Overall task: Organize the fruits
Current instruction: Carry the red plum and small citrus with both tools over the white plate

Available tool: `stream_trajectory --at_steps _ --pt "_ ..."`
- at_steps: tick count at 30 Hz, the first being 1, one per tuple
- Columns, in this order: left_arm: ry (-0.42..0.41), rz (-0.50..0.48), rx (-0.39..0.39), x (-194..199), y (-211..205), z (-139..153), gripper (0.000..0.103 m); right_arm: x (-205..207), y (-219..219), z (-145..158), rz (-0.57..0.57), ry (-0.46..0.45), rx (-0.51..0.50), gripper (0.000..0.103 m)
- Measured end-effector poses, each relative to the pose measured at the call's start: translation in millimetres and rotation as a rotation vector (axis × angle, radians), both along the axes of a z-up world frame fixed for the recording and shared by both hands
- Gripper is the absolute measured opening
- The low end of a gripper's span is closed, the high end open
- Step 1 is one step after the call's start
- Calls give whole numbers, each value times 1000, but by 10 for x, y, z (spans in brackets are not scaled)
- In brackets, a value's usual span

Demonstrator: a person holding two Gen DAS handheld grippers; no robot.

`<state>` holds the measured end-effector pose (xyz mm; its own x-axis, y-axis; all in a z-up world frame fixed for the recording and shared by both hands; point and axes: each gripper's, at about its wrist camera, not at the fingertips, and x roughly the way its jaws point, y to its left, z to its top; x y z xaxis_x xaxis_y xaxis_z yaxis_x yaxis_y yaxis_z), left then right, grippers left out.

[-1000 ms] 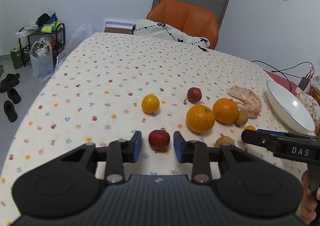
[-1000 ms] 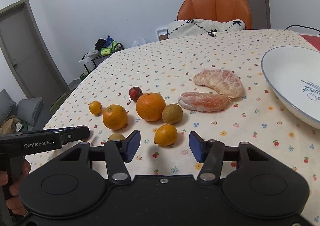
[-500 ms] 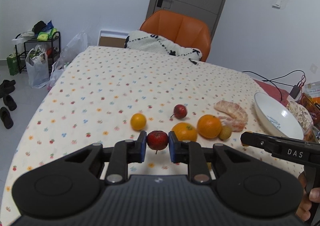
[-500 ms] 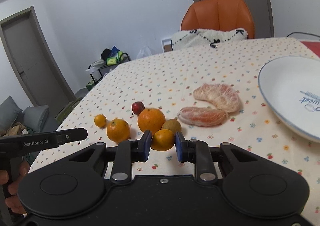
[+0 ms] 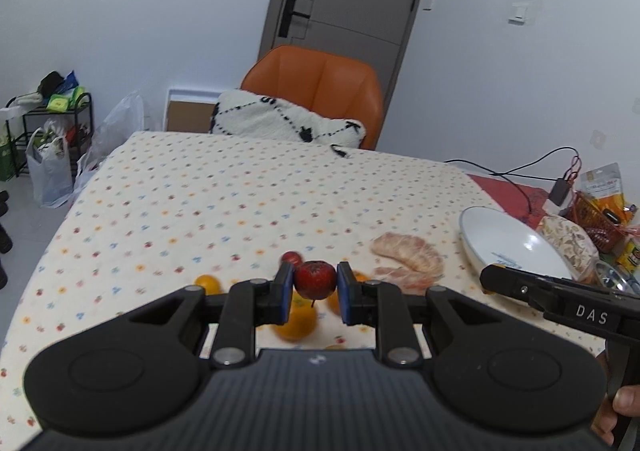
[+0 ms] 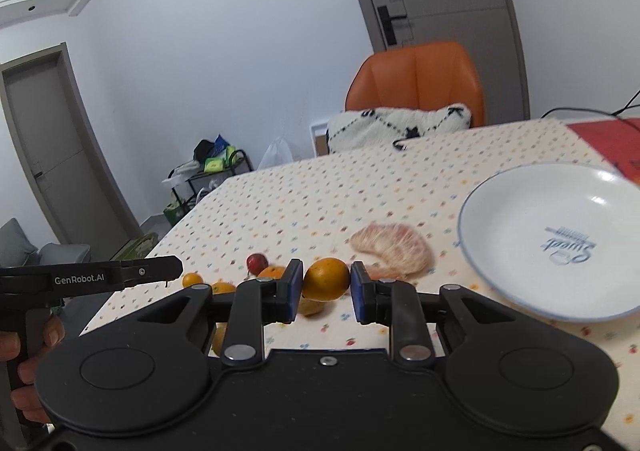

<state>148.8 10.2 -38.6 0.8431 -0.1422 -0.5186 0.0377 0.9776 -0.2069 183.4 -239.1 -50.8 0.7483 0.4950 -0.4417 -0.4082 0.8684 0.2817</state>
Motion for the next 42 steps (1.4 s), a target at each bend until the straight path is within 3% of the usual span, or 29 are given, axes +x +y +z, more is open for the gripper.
stream_trajectory --at_steps 23,42 --pt "-72 -117 34 173 -861 283 21 -106 -837 139 -183 -55 27 24" --pt "-22 -239 80 493 -1634 51 21 -29 -1367 -103 -292 -36 35 24"
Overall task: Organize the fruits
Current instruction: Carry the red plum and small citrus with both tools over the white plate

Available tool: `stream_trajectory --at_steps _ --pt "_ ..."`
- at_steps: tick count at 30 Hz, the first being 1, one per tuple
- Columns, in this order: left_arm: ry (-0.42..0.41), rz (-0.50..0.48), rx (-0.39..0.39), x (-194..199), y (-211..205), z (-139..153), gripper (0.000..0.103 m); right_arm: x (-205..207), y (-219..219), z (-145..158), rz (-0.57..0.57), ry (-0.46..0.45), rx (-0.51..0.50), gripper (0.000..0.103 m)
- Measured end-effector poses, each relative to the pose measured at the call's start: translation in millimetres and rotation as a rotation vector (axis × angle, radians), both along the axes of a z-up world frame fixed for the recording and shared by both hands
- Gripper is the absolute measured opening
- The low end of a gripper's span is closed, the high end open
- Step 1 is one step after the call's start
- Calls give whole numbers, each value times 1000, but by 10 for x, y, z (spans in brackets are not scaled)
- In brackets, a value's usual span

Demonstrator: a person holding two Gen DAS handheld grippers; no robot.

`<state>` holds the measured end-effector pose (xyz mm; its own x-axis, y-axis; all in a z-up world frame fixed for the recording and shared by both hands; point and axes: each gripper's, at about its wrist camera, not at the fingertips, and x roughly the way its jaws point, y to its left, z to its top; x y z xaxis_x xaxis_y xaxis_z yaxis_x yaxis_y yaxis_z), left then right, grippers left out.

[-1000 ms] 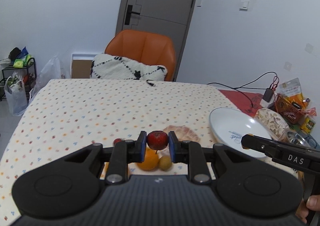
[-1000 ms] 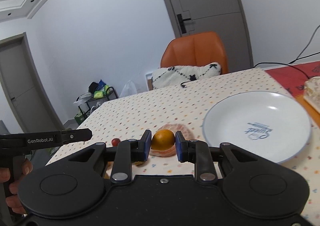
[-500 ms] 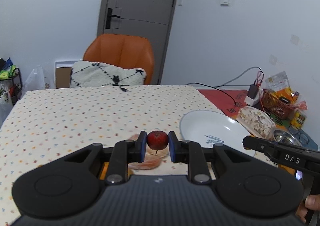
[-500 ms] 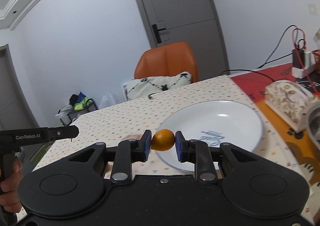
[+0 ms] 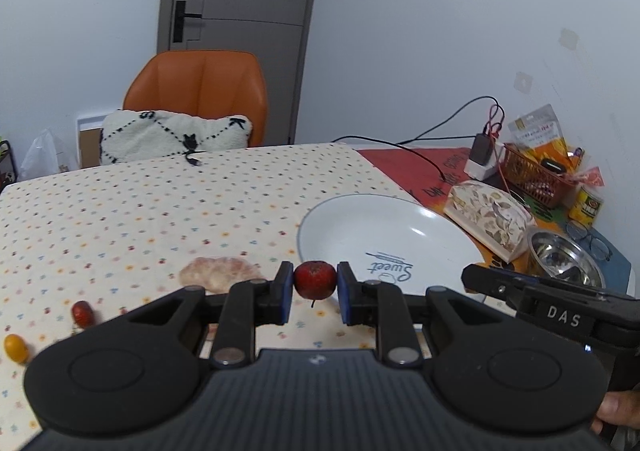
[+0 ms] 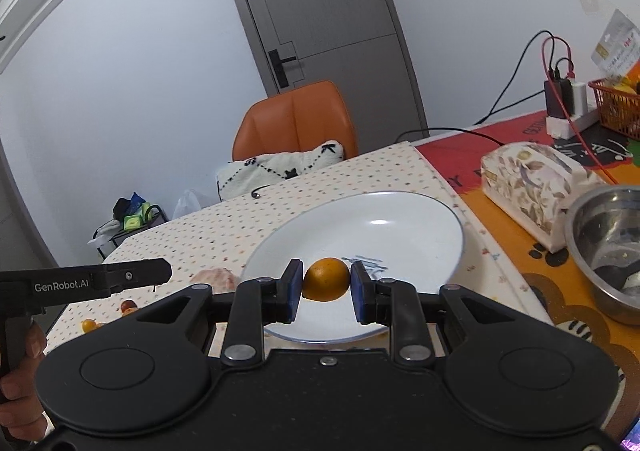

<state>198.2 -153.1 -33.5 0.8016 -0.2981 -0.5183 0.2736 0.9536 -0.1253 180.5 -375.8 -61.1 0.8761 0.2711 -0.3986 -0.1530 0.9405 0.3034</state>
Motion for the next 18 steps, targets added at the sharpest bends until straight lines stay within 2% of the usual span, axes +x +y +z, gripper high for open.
stream_trajectory --at_steps 18 --pt "45 -20 44 355 -367 -168 21 252 -114 -156 -2 17 -22 25"
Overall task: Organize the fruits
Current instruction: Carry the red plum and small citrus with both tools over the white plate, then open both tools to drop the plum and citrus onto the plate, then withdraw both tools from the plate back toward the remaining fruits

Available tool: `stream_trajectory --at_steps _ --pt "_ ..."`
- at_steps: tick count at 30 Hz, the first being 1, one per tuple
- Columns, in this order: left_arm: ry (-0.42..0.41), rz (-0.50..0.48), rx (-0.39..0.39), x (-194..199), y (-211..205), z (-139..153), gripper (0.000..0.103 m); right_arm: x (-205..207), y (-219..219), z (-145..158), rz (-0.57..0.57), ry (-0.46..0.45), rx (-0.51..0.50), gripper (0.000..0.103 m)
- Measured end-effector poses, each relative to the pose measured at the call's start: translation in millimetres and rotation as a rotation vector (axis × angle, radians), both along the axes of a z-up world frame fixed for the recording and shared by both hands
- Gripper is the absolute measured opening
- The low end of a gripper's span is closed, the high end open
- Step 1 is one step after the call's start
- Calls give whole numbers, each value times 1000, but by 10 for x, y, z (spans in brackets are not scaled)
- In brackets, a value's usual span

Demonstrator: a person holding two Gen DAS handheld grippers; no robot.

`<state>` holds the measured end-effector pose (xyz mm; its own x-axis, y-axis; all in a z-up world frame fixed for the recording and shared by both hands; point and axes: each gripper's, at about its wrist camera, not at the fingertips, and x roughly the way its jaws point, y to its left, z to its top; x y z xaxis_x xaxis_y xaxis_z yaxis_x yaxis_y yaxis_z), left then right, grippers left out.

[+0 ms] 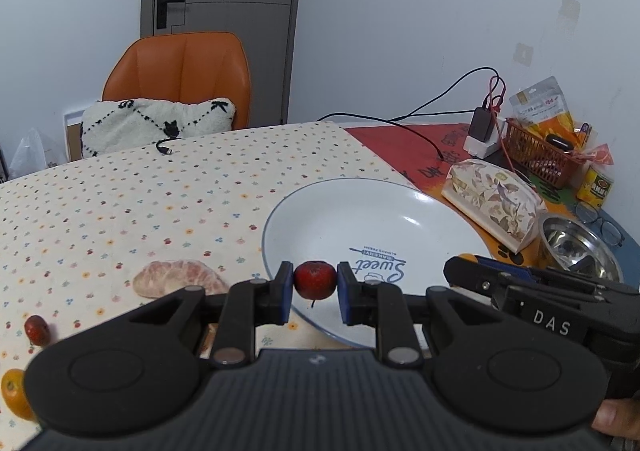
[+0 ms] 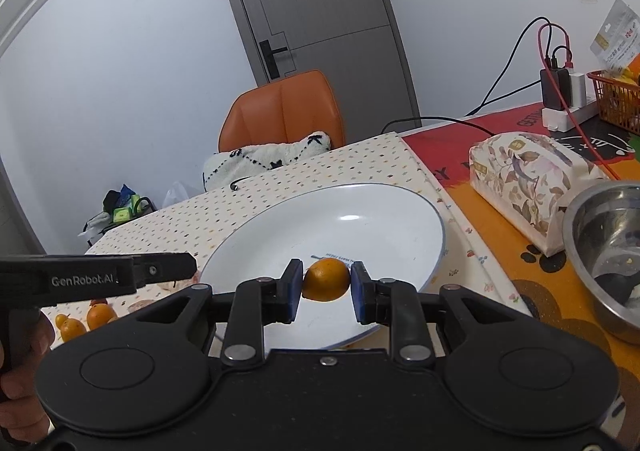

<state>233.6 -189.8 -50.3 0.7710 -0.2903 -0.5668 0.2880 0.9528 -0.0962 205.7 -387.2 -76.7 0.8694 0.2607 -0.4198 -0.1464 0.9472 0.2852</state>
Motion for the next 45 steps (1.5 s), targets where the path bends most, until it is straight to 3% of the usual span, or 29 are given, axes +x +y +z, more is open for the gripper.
stream_trajectory --at_steps 10,13,17,20,28,30,36,41,45 --pt "4 -4 24 148 -131 -49 21 145 -17 -25 14 3 0 25" --pt "10 -6 24 182 -167 -64 21 127 -20 -17 18 -8 1 32" --pt "5 -15 29 184 -206 -58 21 37 -71 26 12 -45 11 50" --pt "6 -17 24 183 -230 -39 22 -44 -148 43 0 -53 30 52" --pt "-23 -5 37 98 -172 48 42 -142 -125 24 9 -40 37 56" --pt "-38 13 43 60 -99 72 53 -148 -102 20 11 -35 35 56" --pt "-52 57 39 -40 181 138 74 -163 -4 28 22 -30 28 60" --pt "-65 92 40 -135 446 190 85 -197 115 68 39 -46 28 71" --pt "-61 145 27 -197 681 227 94 -181 200 75 60 -46 39 73"
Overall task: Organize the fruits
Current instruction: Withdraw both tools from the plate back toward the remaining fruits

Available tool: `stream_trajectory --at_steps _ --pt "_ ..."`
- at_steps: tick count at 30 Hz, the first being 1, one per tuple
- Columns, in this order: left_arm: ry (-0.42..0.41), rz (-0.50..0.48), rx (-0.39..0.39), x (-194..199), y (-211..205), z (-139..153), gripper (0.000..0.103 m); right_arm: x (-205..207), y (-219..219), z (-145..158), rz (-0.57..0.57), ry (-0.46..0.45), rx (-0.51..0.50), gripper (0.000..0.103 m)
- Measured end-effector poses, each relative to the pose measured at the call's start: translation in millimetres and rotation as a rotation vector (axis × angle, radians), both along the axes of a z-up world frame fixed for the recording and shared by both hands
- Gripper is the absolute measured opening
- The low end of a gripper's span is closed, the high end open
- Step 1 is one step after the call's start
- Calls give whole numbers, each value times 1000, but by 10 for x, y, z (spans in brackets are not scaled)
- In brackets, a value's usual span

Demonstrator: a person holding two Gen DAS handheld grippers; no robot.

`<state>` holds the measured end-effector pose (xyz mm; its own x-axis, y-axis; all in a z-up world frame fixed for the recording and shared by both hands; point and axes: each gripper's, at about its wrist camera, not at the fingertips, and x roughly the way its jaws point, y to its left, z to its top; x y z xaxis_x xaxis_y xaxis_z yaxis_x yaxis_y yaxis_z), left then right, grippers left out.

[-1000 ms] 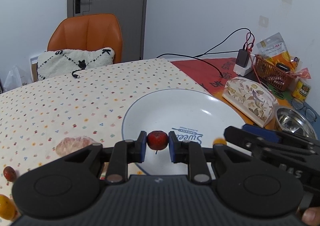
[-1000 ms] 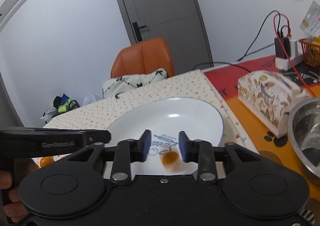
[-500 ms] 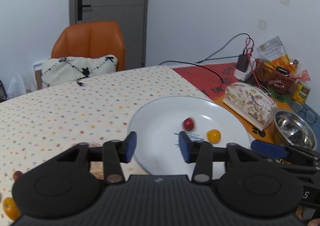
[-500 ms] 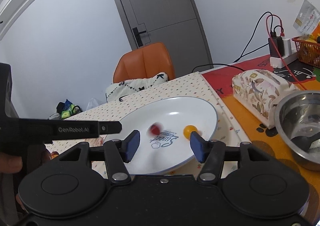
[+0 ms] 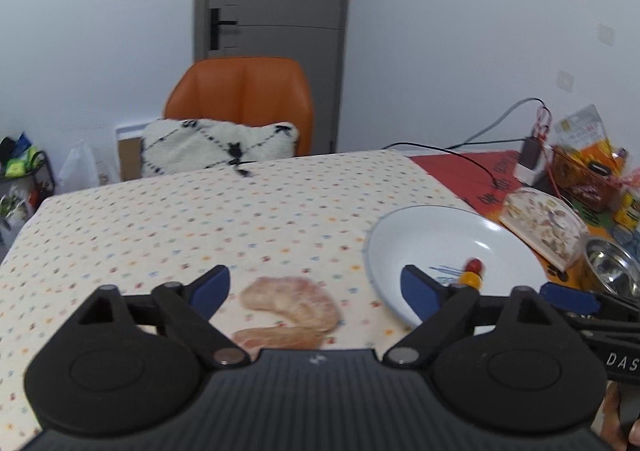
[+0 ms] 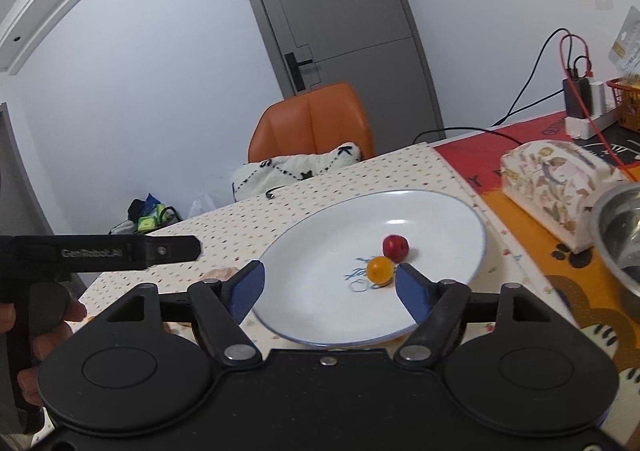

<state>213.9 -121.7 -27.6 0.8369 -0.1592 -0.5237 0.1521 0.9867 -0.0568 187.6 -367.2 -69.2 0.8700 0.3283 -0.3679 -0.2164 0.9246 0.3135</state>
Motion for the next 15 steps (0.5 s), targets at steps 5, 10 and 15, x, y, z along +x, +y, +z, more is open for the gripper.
stream_trajectory --at_steps 5,10,15 --pt "33 70 -8 -92 235 36 96 1 105 21 2 8 -10 85" --pt "43 102 -14 -222 434 43 96 -65 212 71 14 -19 -4 102" --pt "20 138 -39 -373 608 46 103 -95 295 80 24 -17 9 103"
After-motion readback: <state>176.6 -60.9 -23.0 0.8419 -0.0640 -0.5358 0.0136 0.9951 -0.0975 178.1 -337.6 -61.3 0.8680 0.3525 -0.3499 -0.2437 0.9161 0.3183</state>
